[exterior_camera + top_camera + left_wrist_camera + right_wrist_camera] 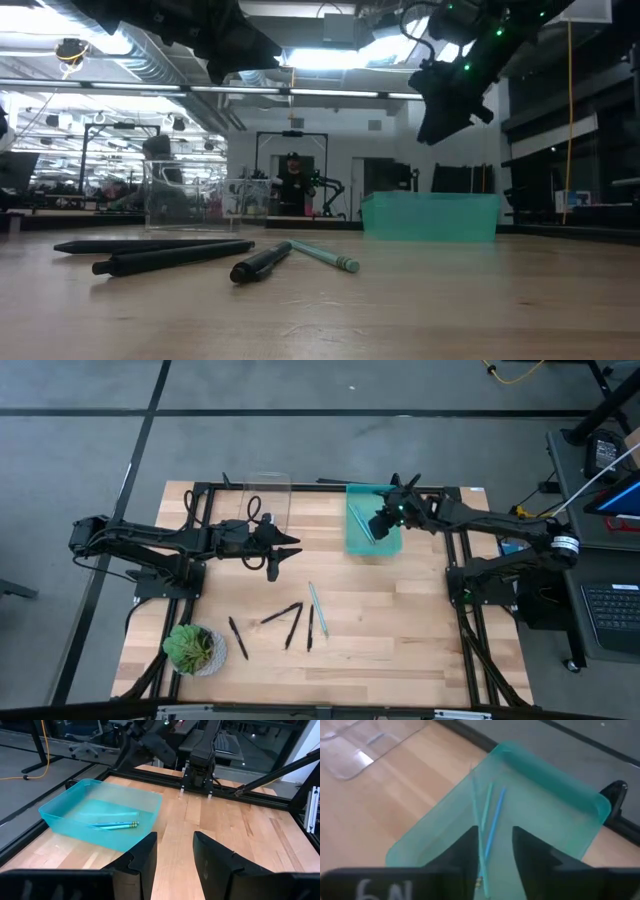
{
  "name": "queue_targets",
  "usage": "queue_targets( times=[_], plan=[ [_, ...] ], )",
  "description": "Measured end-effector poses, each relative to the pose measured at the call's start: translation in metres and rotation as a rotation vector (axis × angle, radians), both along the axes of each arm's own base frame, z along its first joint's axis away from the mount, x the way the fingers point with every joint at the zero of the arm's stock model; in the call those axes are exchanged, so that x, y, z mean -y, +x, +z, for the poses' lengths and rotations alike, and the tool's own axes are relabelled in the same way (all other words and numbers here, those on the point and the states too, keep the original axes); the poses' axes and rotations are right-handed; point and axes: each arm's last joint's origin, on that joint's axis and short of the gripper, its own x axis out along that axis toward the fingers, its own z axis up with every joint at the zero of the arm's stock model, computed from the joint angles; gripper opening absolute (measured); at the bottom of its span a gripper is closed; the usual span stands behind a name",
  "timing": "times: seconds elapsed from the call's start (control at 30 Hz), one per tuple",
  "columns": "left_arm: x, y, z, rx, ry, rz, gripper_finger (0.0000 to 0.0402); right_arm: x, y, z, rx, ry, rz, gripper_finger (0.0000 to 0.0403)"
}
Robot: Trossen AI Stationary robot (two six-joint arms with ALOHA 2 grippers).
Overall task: Sort pens & pencils
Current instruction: Put the blue pencil into the blue bin
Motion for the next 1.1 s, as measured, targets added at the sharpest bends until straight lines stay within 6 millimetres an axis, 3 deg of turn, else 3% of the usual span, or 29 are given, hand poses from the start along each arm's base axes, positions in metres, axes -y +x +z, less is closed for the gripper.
queue_targets(
  times=[0.17,0.27,0.63,0.87,1.1],
  plan=[
    [0.000,0.000,0.000,0.000,-0.001,0.001,0.0121,-0.002,0.001,0.006,0.078,0.047,0.069,0.0167],
    [0.000,0.000,0.000,0.000,-0.001,0.000,0.0121,-0.013,0.005,0.013,0.141,0.065,0.153,0.0173],
    [0.000,0.000,0.000,0.000,-0.002,0.001,0.0121,-0.094,0.029,0.012,0.214,0.124,0.296,0.0162],
    [0.000,-0.002,0.005,0.030,0.000,0.000,0.0121,-0.146,0.066,-0.022,0.235,0.190,0.420,0.0159],
    [0.000,-0.003,0.006,0.031,0.000,0.000,0.0121,-0.173,0.110,-0.063,0.172,0.232,0.436,0.0158]
  ],
)
